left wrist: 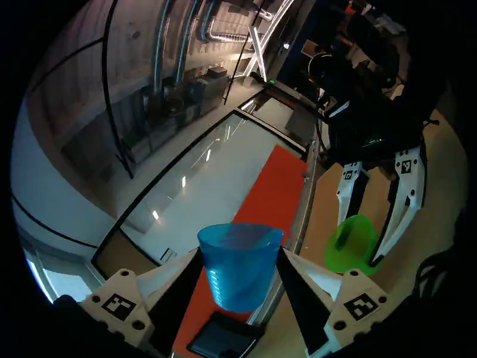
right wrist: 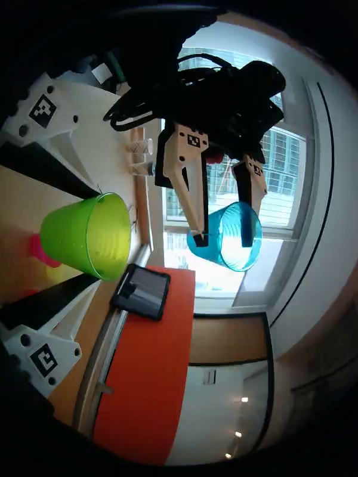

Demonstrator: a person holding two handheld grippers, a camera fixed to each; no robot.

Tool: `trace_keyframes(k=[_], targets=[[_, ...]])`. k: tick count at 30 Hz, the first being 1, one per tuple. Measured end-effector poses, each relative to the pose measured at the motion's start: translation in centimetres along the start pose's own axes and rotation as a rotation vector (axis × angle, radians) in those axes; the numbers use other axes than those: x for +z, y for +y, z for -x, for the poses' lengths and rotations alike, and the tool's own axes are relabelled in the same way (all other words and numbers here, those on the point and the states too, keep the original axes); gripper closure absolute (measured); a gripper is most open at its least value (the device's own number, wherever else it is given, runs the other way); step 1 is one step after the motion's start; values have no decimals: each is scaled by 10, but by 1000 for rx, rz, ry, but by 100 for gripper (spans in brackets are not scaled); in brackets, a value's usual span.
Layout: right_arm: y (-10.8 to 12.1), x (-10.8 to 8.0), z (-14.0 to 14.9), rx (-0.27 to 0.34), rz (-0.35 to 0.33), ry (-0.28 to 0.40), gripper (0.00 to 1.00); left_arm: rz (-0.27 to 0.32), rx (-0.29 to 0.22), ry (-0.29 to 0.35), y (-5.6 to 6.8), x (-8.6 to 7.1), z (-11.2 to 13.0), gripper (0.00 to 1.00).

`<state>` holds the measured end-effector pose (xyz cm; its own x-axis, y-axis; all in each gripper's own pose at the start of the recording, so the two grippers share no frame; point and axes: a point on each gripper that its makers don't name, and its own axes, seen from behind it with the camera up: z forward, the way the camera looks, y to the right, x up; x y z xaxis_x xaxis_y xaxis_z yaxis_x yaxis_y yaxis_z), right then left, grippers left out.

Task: Pour water

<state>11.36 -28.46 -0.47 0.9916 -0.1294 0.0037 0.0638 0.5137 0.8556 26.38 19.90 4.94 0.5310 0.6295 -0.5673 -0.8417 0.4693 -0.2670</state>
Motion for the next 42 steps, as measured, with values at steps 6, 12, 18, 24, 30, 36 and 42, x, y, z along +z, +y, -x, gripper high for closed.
trace_keyframes(k=[6, 12, 18, 24, 30, 36, 42], targets=[[-2, 0, 0, 3, -5, 1, 11, -4, 34, 2, -2, 2, -3, 16], [-2, -1, -1, 1, -3, 3, 11, -8, 60, 2, -3, 3, -4, 16], [-2, -2, -1, 0, -1, 4, 11, -6, 88, 0, -2, 3, -5, 16], [-2, -3, -1, -1, -4, 5, 12, -11, 123, 1, -4, 5, -9, 16], [-3, -4, -2, -6, -5, 6, 12, -16, 153, 7, -7, 6, -14, 16], [-3, -5, -2, -6, -3, 8, 12, -23, 191, 7, -11, 5, -17, 16], [-4, -6, -3, -5, -4, 14, 11, -25, 227, 11, -12, 3, -25, 16]])
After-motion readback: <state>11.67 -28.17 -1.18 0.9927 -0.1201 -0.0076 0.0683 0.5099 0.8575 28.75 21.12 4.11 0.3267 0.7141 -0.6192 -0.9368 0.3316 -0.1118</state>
